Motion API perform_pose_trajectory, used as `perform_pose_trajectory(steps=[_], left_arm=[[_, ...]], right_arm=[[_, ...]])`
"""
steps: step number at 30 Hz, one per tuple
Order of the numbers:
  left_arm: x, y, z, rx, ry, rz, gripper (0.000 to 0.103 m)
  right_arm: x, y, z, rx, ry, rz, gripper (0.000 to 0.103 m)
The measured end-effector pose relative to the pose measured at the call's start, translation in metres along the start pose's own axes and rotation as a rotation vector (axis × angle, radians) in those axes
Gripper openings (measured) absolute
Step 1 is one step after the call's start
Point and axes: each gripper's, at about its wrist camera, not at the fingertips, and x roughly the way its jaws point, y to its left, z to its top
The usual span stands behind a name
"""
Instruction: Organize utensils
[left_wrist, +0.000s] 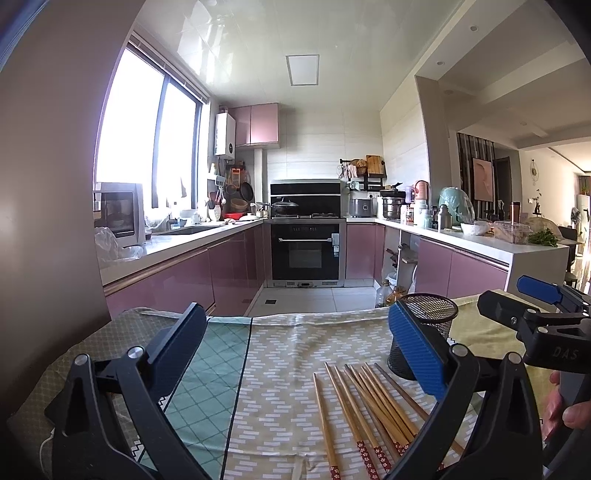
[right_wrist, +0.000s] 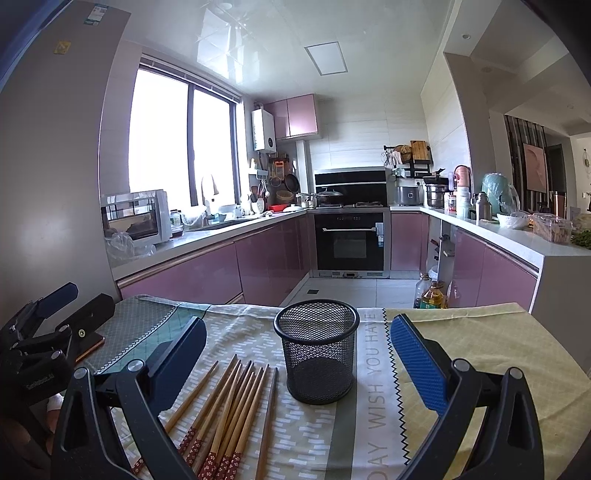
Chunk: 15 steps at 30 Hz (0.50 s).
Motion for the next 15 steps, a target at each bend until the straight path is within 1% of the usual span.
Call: perform_pose_trajectory(steps=[15], left_arm=[[-0.0008,0.0,0.001,-0.003,-0.006,0.002,0.097]], right_arm=[[-0.0036,0.0005,0.0019,0.001,-0.006,-0.002,0.097]])
